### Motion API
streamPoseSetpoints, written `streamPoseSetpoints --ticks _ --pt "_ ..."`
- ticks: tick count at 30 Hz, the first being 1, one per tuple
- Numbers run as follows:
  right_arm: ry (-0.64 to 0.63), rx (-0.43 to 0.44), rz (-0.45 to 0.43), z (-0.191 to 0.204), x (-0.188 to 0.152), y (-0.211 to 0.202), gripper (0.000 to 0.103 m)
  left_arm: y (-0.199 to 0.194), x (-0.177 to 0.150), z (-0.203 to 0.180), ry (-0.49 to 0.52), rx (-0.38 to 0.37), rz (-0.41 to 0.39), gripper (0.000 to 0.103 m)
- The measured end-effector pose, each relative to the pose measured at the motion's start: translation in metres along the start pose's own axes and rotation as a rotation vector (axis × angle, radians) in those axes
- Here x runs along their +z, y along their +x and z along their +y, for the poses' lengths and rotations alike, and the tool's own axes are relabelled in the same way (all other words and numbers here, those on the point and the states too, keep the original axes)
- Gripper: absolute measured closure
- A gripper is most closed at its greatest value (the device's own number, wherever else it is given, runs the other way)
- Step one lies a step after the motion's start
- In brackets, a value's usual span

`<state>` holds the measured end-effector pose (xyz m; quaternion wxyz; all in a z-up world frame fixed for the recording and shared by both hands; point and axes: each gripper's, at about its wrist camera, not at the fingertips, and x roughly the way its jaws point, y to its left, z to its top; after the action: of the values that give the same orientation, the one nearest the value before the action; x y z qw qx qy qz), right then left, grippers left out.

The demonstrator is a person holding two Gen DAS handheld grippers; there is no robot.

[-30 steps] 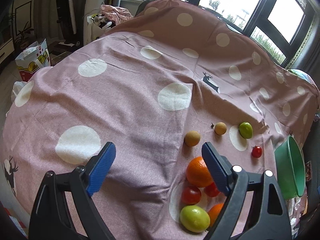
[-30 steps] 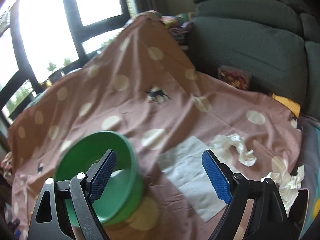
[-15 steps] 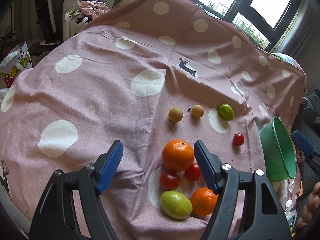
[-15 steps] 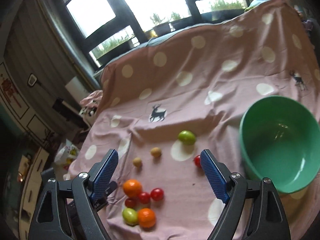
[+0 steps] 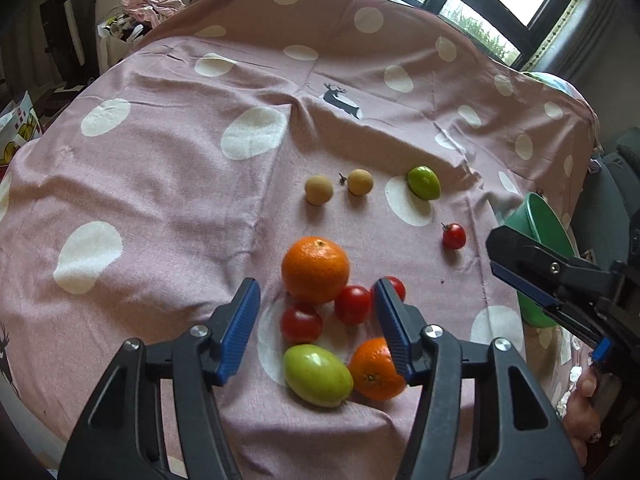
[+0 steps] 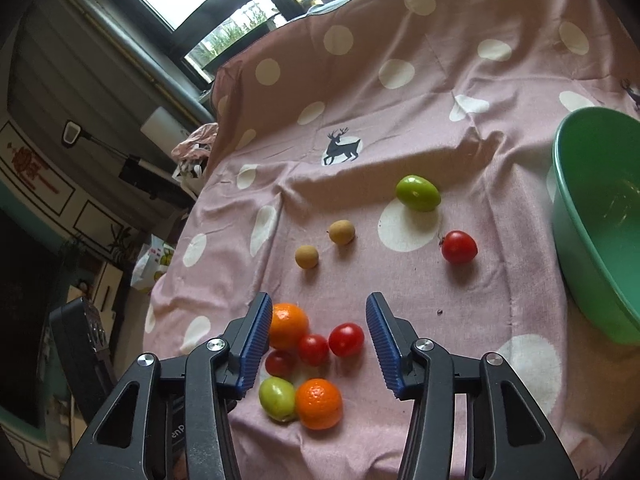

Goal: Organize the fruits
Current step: 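Close the right gripper on the orange beside the green fruit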

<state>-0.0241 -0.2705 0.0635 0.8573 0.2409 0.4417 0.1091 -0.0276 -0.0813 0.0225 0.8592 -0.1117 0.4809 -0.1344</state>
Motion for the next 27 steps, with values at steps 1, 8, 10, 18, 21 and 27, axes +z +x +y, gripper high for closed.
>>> streamPoseSetpoints --ticks 1,8,10,18,21,27 --pt "0.008 0.015 0.011 -0.003 -0.002 0.003 0.054 0.0 -0.003 -0.003 0.016 -0.016 0.009 0.049" --pt "0.067 0.058 0.105 -0.016 -0.023 0.015 0.054 0.008 -0.02 -0.023 0.1 -0.099 0.088 0.055" --pt "0.082 0.057 0.128 -0.019 -0.029 0.02 0.054 0.007 -0.023 -0.026 0.112 -0.133 0.105 0.055" --pt "0.082 0.131 0.17 -0.02 -0.036 0.025 0.054 0.004 -0.033 -0.036 0.186 -0.131 0.109 0.059" --pt "0.098 0.146 0.19 -0.022 -0.038 0.028 0.054 0.007 -0.036 -0.038 0.193 -0.129 0.114 0.06" --pt "0.076 0.117 0.23 -0.021 -0.045 0.039 0.055 0.011 -0.037 -0.039 0.181 -0.129 0.128 0.06"
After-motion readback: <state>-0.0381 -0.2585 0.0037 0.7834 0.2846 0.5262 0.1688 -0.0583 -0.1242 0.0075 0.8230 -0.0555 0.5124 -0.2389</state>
